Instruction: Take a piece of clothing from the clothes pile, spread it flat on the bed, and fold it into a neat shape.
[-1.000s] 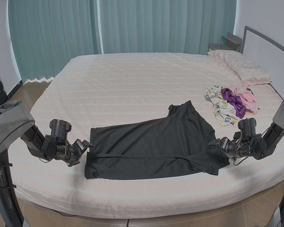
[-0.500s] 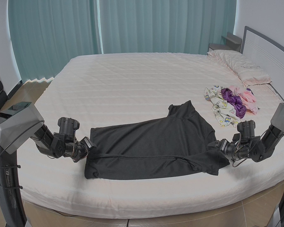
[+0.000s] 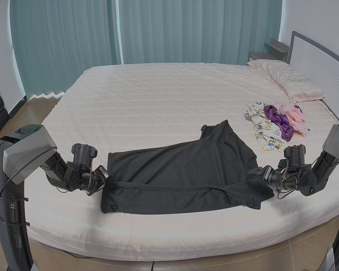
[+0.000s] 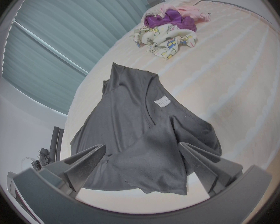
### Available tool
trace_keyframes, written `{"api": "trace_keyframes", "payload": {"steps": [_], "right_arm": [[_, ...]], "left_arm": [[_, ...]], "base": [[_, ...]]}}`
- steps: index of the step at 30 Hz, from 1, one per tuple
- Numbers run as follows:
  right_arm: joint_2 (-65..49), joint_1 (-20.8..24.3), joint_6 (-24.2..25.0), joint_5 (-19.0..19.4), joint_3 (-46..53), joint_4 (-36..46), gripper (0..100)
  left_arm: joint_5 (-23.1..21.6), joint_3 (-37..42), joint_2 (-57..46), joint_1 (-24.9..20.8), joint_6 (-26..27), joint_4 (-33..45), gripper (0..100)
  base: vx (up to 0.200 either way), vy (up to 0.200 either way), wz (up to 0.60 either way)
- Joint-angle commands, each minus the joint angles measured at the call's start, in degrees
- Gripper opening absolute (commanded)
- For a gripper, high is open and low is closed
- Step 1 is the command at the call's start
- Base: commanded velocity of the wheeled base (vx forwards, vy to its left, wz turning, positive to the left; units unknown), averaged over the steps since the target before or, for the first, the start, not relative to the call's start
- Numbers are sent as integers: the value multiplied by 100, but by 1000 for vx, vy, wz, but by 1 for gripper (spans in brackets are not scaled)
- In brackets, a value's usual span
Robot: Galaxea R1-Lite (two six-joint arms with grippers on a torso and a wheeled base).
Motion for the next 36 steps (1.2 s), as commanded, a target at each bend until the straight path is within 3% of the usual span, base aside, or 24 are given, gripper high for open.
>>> {"api": "trace_keyframes", "payload": {"steps": [1,11,16,35,36], "right_arm": [[-8,11,3,1,60,-222,100],[238,-68,-121,230,25,-705,100],[370,-218,-665,318,52,-705,100],[1117,-130,-771,432,-537,-697,100],[1143,-130,-762,432,-555,-697,0]], "left_arm": [[7,-20,10,51,-114,-227,0],[-28,41,37,25,-176,-342,0],[-28,50,37,25,-290,-333,0],[-37,50,37,25,-316,-333,0],[-37,50,37,25,-316,-333,0]], "base": [[0,0,0],[0,0,0],[0,0,0],[0,0,0],[0,0,0]]}}
